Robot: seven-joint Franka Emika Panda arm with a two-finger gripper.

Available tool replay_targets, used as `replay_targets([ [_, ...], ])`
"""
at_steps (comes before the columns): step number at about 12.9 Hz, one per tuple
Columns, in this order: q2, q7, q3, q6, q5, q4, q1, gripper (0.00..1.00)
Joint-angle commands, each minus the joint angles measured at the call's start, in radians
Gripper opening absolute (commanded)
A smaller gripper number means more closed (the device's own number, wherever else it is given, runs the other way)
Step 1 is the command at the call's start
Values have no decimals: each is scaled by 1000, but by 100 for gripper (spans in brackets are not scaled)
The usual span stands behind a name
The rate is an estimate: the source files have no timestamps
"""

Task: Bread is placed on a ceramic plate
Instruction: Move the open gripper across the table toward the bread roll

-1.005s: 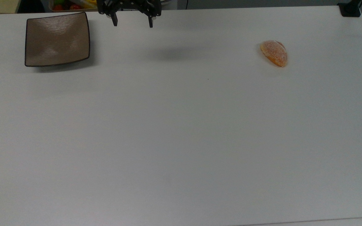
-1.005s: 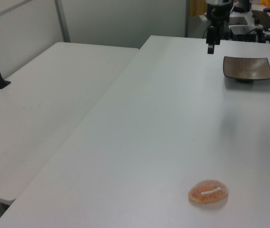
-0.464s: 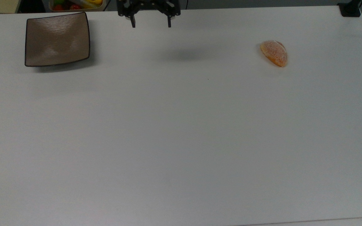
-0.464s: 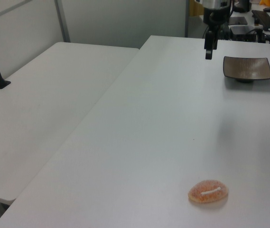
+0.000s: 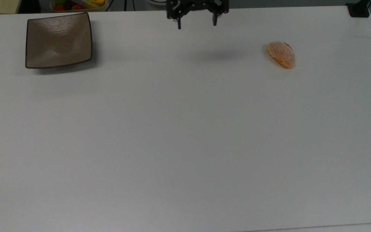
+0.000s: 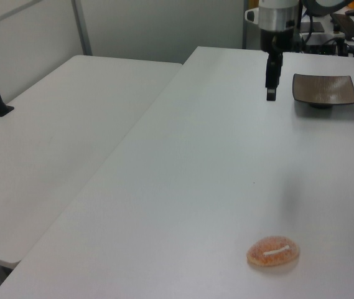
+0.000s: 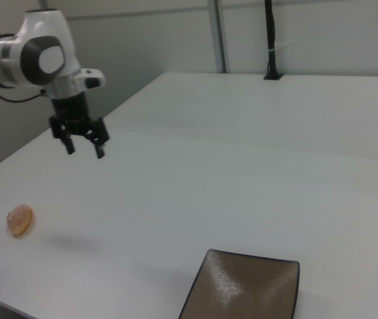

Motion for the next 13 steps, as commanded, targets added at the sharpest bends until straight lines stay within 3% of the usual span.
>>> replay_targets([
  [1,38,103,107,-10,13,0,31,100],
  [6,47,149,239,-10,11,-9,51,100],
  [10,100,155,293,8,-9,-13,74,100],
  [13,137,156,302,74,-29,-32,111,100],
])
